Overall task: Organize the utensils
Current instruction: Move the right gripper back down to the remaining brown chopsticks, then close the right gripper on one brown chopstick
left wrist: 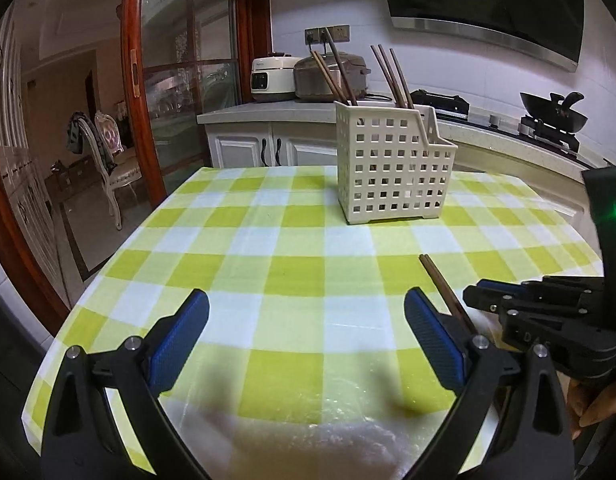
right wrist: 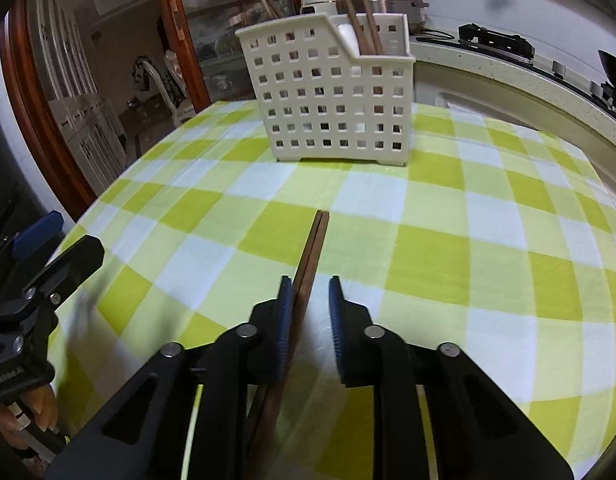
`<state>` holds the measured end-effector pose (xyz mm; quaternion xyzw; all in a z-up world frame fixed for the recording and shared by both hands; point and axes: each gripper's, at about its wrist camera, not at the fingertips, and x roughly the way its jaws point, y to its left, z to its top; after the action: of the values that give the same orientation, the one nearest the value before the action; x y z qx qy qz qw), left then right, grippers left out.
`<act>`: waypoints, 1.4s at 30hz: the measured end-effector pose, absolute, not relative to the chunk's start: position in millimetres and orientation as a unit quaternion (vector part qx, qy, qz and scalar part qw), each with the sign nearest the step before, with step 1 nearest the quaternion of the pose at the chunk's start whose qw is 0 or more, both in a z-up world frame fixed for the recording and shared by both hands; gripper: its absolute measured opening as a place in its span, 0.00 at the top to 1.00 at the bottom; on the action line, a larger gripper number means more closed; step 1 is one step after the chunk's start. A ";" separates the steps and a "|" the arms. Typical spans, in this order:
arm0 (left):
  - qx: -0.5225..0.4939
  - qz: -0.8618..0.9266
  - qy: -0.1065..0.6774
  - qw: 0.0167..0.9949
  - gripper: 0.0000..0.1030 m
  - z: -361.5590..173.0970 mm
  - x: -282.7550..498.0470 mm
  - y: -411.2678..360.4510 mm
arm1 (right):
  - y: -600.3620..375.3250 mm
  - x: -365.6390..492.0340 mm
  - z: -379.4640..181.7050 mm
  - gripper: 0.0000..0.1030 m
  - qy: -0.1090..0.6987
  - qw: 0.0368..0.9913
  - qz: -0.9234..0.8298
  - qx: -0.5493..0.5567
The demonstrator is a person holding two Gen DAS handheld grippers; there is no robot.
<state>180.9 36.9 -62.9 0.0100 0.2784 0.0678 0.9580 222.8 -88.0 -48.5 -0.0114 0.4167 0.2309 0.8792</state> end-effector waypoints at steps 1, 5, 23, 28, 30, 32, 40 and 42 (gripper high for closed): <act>0.011 0.067 0.279 0.958 0.08 -62.8 182.2 36.6 | -87.8 225.5 -48.6 0.84 0.419 0.878 0.229 -0.012; 0.008 0.064 0.281 0.957 0.08 -64.9 183.4 37.7 | -87.1 228.5 -50.3 0.86 0.424 0.878 0.223 -0.009; 0.001 0.062 0.291 0.955 0.08 -71.0 184.3 44.9 | -64.9 231.9 -56.3 0.88 0.438 0.877 0.185 -0.065; 0.001 0.062 0.292 0.955 0.08 -71.5 183.9 45.3 | -60.8 234.1 -56.3 0.87 0.439 0.877 0.181 -0.076; 0.001 0.061 0.293 0.954 0.08 -71.8 183.3 45.0 | -59.6 235.0 -56.5 0.87 0.439 0.877 0.180 -0.077; 0.003 0.061 0.294 0.954 0.08 -72.6 183.3 44.2 | -59.4 235.7 -56.7 0.87 0.438 0.877 0.181 -0.078; 0.011 0.060 0.299 0.952 0.08 -72.8 185.6 38.5 | -70.2 235.8 -56.6 0.93 0.437 0.878 0.186 -0.055; 0.013 0.060 0.301 0.952 0.08 -73.5 187.1 37.1 | -76.3 234.8 -55.0 0.93 0.434 0.880 0.187 -0.043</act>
<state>187.1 37.1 -73.5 0.0131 0.3015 0.0595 0.9515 234.8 -76.3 -55.0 -0.0426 0.4339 0.1868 0.8804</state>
